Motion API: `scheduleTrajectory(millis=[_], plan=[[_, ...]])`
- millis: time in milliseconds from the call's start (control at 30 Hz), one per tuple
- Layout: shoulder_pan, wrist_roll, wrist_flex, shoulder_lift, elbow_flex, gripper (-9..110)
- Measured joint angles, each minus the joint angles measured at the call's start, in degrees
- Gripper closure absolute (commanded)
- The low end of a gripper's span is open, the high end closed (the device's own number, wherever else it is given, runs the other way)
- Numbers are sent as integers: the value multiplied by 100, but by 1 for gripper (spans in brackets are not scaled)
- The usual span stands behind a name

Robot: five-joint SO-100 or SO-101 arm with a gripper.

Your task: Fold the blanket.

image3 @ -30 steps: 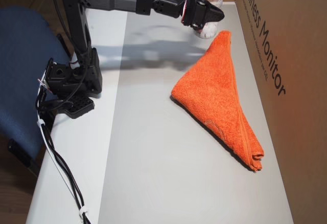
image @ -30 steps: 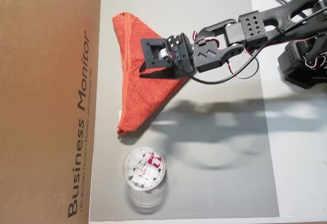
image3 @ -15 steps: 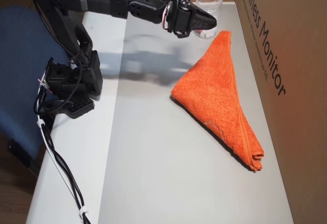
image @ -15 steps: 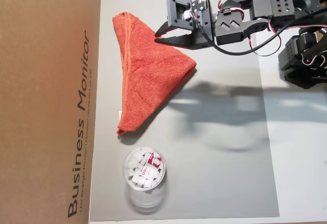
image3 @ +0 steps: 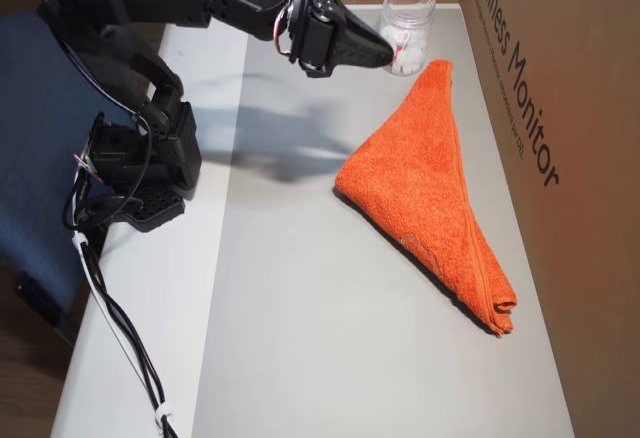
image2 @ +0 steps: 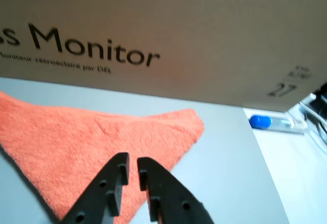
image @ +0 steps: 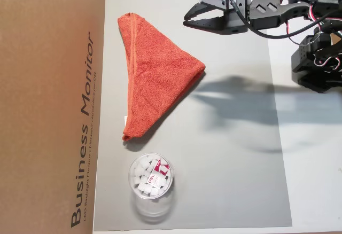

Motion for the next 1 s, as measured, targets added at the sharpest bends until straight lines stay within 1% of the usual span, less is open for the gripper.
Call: scheduleTrajectory(millis=[167,467,733,1000], plan=[[9,255,721,396,-9,102],[44,299,1881,905,-9,102],[-53,756,2716,1389,-9,102],[0,765,3524,1758,-9,102]])
